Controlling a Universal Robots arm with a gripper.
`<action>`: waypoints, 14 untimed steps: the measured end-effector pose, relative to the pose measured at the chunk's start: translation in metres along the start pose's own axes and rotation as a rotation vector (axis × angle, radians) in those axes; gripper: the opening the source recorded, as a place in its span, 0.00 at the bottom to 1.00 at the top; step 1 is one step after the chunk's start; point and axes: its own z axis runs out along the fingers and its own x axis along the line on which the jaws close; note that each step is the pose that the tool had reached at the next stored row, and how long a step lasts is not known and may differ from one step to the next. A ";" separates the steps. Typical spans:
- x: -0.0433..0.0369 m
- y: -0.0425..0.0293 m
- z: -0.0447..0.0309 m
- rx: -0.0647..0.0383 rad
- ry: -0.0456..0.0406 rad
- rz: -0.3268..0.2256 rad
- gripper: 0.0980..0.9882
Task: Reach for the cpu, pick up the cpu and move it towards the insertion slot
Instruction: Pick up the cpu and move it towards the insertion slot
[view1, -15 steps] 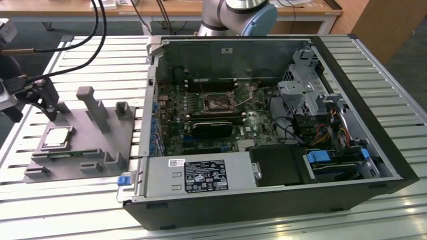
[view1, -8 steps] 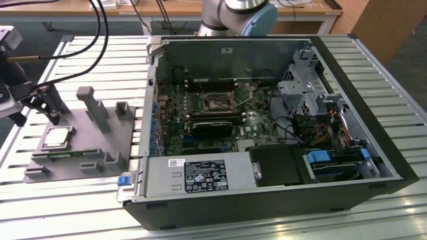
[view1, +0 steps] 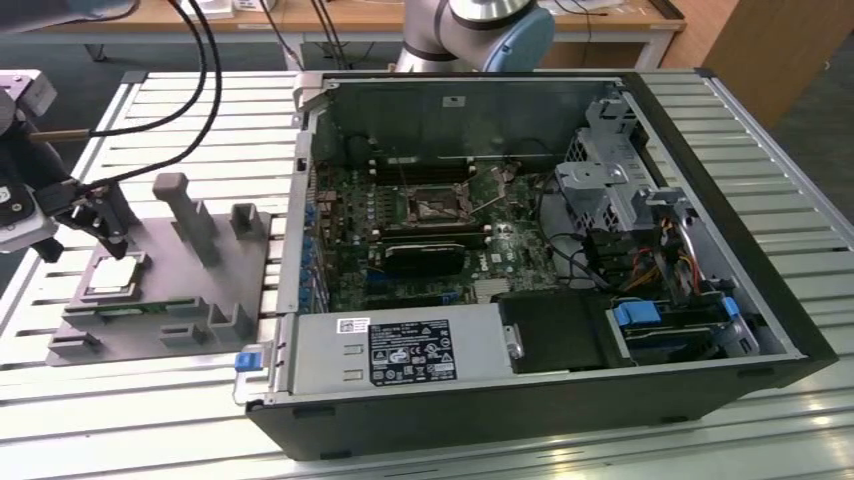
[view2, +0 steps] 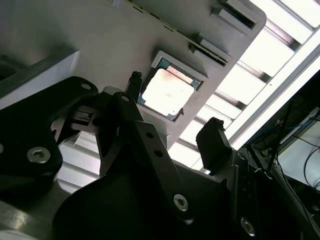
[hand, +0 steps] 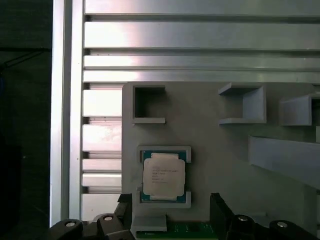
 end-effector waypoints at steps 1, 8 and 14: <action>0.0000 0.0000 0.0017 0.000 0.0001 0.000 0.70; 0.0008 -0.0004 0.0146 0.001 -0.0002 0.007 0.70; 0.0009 -0.0003 0.0251 0.001 0.0000 0.007 0.70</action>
